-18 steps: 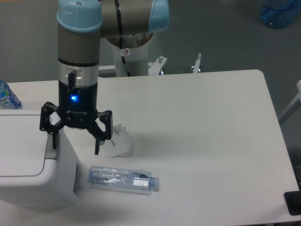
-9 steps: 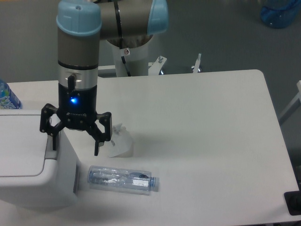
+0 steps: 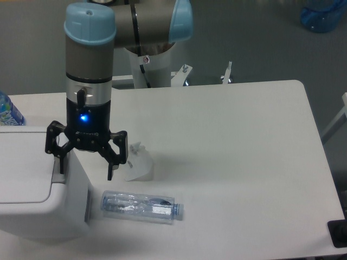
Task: Open the trash can
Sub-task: 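Lower the gripper fingers onto the edge of the trash can lid, then push the lid edge with the gripper to swing the lid open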
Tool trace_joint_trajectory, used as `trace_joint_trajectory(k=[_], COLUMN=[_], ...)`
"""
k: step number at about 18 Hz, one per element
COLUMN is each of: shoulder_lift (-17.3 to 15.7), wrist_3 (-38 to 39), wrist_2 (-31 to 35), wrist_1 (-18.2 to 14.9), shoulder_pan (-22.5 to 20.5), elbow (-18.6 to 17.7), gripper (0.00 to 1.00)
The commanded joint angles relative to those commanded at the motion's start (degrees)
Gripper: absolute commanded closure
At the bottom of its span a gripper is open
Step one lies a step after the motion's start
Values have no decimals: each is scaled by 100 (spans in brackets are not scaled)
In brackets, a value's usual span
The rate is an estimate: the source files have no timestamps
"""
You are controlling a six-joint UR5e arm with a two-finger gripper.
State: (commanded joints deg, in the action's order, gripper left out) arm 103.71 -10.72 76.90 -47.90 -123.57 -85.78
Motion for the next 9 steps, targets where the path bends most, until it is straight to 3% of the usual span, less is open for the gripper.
trace_joint_trajectory(k=[9], shoulder_lift=[9], wrist_3=[0], wrist_2=[0], wrist_1=[0], shoulder_pan=[0], elbow=[-35], gripper=[0])
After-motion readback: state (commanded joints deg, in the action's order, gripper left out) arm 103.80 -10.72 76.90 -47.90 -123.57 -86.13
